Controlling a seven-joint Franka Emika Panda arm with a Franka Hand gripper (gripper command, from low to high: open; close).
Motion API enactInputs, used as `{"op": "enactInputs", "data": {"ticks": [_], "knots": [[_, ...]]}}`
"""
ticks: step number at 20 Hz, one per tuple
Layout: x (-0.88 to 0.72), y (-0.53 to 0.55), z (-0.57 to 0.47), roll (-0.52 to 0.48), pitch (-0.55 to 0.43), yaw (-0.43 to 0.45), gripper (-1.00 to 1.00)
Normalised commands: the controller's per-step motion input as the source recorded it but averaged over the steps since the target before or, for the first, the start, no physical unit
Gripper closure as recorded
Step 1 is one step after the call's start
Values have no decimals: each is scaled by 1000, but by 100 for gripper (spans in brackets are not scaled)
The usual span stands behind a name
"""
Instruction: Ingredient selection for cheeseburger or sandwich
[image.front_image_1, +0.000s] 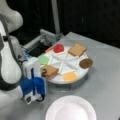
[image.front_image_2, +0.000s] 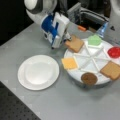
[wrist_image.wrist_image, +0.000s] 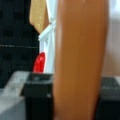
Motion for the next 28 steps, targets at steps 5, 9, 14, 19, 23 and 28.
{"op": "enactInputs", "data": {"ticks": [5,9,14,19,23,28], "knots": [[303,-172,-17,157,52,130,100],[324,-302,67,124,89,152,100],[353,-423,150,99,142,201,100],[391,-399,169,40,193,226,100],[447,-315,193,-9,164,165,100],[466,-362,253,-123,188,166,100]]}}
